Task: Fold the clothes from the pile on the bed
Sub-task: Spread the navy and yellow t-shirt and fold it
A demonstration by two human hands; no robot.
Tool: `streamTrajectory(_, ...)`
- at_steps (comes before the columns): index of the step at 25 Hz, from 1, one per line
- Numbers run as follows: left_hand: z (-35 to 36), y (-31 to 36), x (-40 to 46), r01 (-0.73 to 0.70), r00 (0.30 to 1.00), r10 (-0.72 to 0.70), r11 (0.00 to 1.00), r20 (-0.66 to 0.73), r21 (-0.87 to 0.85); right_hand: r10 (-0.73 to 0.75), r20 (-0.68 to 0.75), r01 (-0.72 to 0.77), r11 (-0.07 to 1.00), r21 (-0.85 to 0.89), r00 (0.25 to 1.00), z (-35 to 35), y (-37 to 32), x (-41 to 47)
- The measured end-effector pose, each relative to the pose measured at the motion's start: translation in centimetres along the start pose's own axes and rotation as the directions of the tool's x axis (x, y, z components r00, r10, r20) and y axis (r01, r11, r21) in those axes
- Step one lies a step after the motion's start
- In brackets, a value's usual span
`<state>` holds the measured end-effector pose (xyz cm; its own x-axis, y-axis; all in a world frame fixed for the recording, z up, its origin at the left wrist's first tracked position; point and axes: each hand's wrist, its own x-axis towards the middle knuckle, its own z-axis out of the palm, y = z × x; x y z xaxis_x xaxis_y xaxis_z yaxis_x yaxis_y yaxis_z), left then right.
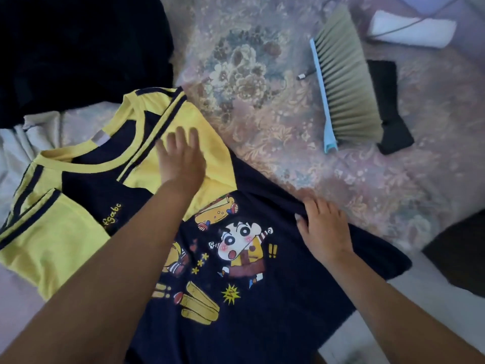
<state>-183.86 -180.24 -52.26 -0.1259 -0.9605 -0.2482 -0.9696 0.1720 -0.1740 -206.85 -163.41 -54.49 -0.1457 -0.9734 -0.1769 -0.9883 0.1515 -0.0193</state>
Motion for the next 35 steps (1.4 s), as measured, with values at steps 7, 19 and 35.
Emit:
streamTrajectory(7,0.8,12.2,-6.3,-0.814,0.577,0.788,0.577,-0.215,-0.066,0.025,0.251,-0.070,0.983,0.172,0.968,-1.8,7.3,-1.8)
streamTrajectory(19,-1.0,18.4,-11.6,-0.909,0.341,0.929,0.286,0.145,0.304,-0.071,0.135,0.066,0.997,0.041,0.988,-0.3,13.0,-11.8)
streamTrajectory(35,2.1,14.0,-11.6,-0.874,0.326,0.944,0.324,-0.056,0.361,0.194,0.544,-0.576,0.357,0.736,0.816,2.0,16.3,-13.7)
